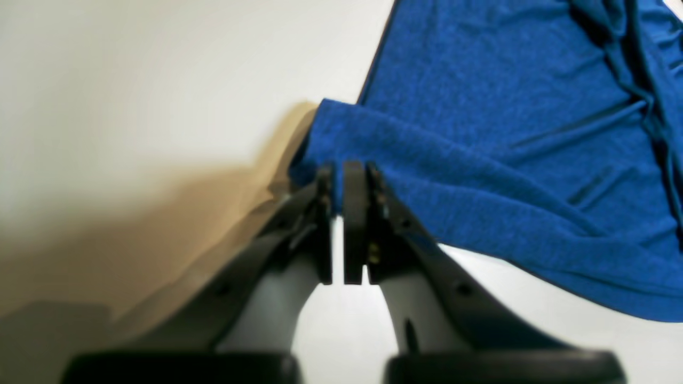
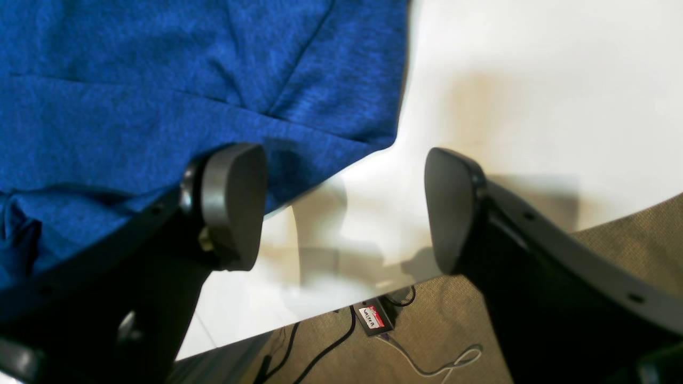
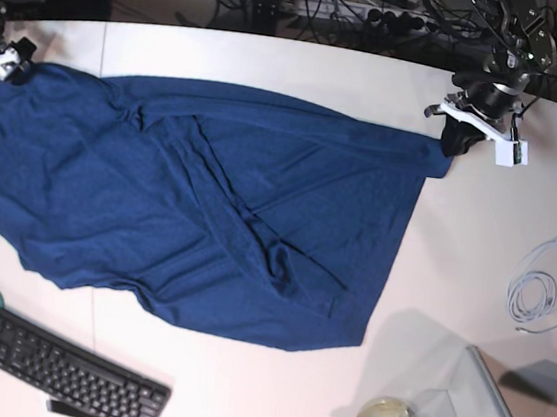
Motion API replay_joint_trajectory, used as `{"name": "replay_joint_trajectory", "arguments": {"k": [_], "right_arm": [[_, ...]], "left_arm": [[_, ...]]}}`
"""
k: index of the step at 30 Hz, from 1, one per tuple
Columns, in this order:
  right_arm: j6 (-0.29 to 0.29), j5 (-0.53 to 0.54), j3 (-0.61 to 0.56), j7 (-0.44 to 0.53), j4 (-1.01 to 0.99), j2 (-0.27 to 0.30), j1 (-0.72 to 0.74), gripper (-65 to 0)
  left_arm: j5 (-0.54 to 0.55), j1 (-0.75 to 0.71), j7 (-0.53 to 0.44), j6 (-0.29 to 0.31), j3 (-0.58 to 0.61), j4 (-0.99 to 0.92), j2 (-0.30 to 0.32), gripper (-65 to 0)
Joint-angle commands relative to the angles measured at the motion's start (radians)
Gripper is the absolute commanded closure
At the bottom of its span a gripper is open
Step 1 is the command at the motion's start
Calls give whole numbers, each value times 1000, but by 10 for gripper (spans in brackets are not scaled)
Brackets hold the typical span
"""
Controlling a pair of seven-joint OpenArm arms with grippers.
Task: Layout the t-shirt on the table in an organized manner, then fold the t-shirt properly
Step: 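Lower the shirt edge and regrasp it with the left gripper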
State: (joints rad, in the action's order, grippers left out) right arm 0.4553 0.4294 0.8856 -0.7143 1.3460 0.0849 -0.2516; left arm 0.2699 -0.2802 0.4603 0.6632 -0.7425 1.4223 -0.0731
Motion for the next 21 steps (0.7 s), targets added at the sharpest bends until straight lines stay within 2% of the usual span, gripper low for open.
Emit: {"name": "replay_joint_trajectory", "arguments": {"k": [1,6,8,11,13,17,21], "right_arm": [[10,12,4,15,13,17,7,-426],[10,12,4,15,11,17,7,-426],[10,12,4,15,11,17,5,-426],[10,12,4,15,11,17,5,-426],[10,12,4,15,11,17,5,-426],[10,12,4,15,11,17,5,-426],[10,12,4,15,11,17,7,-426]], "left_arm": [[19,-1,-21,10,-2,16,8,-10],[24,-17,-21,8,-5,51,9,-43],[19,-15,-21,8,-5,48,11,-138],[19,-14,-21,8,-5,47,11,-352],[19,-14,-22,8,-5,45,11,-433],[19,20,-22,-46,-1,24,11,-439],[19,62,-22,-53,4,-25,25,-439]]}}
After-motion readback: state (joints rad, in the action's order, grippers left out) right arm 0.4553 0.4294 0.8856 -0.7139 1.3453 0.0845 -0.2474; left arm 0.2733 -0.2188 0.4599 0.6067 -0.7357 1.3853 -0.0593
